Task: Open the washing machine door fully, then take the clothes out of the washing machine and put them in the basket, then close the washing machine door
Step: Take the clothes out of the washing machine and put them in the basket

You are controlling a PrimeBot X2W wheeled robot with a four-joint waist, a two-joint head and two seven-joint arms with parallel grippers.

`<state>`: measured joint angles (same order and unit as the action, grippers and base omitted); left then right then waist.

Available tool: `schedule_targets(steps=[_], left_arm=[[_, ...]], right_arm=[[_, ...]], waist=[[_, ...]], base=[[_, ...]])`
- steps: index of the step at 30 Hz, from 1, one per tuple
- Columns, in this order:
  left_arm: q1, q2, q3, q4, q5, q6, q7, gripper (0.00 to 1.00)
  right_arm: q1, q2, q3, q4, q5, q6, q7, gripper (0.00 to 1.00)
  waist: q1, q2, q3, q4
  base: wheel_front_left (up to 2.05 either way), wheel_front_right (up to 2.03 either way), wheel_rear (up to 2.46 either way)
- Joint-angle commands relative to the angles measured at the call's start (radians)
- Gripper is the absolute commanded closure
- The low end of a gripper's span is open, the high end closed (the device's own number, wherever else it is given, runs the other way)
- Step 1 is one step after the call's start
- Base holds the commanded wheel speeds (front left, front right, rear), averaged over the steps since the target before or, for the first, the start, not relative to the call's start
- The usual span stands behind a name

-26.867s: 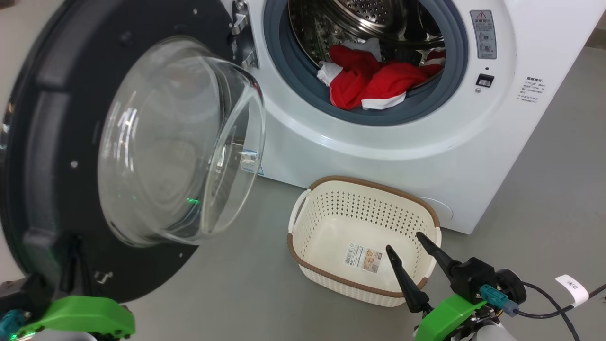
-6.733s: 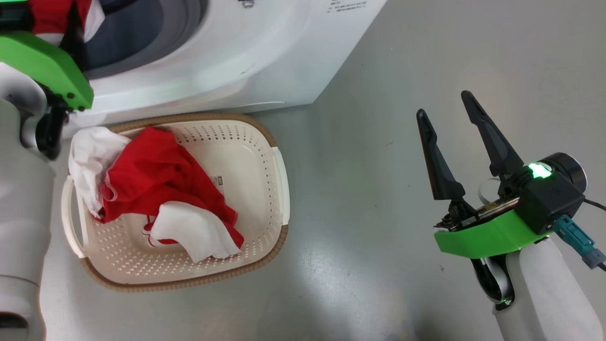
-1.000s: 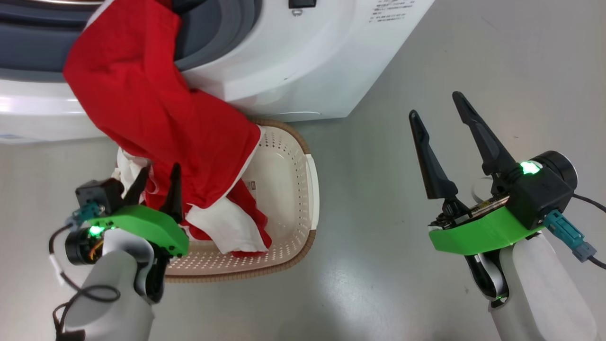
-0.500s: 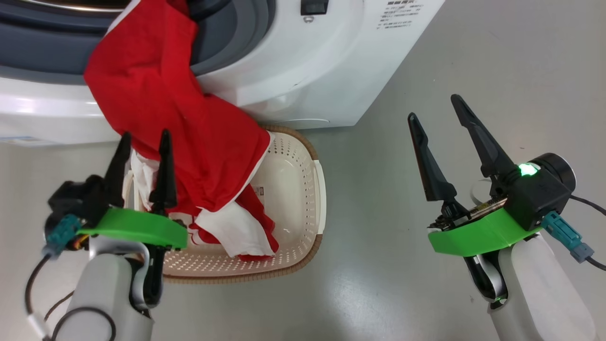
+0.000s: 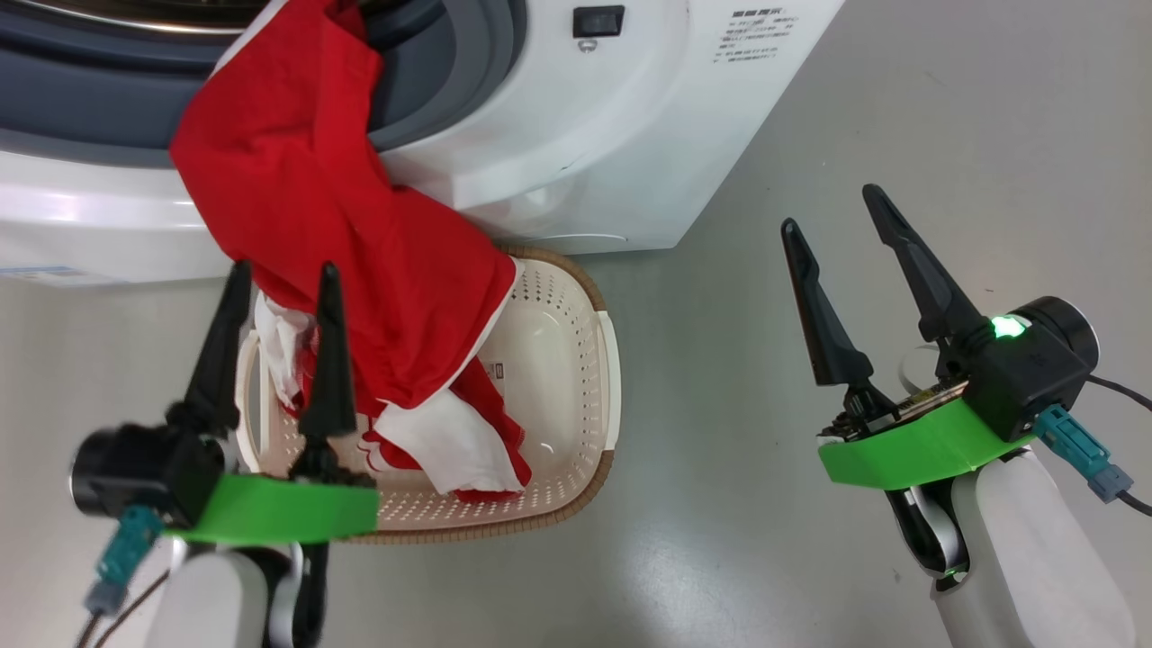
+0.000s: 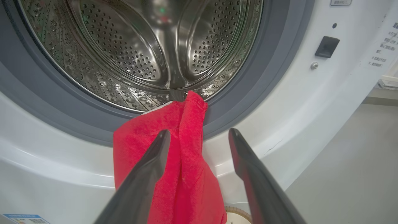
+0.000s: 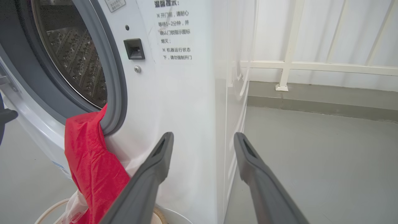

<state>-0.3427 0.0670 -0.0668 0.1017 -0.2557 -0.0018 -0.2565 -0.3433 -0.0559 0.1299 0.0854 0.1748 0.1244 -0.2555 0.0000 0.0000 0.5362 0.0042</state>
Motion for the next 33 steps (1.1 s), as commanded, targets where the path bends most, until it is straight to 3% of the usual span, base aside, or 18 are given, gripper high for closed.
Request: schedule_targets(steps=[1, 12, 25, 33], left_arm=[[0.039, 0.023, 0.02, -0.047, 0.022, 0.014, 0.001, 0.0], [0.151, 0.016, -0.037, -0.165, 0.059, 0.054, 0.024, 0.0], [0.151, 0.026, -0.036, -0.173, 0.052, 0.066, 0.031, 0.0], [0.113, 0.028, 0.003, -0.13, -0.021, 0.055, 0.034, 0.0]], right_arm=[[0.025, 0.006, 0.015, -0.025, 0.006, 0.006, -0.006, 0.0], [0.025, 0.006, 0.021, -0.029, -0.006, 0.006, -0.006, 0.0], [0.026, 0.006, 0.025, -0.026, -0.003, 0.006, -0.006, 0.0], [0.021, 0.006, 0.036, -0.032, 0.011, 0.006, -0.006, 0.0]], waist=[[0.0, 0.0, 0.0, 0.0], [0.0, 0.0, -0.002, 0.009], [0.0, 0.0, 0.002, 0.012], [0.0, 0.0, 0.01, 0.003]], base=[[0.0, 0.0, 0.0], [0.0, 0.0, 0.0], [0.0, 0.0, 0.0], [0.0, 0.0, 0.0]])
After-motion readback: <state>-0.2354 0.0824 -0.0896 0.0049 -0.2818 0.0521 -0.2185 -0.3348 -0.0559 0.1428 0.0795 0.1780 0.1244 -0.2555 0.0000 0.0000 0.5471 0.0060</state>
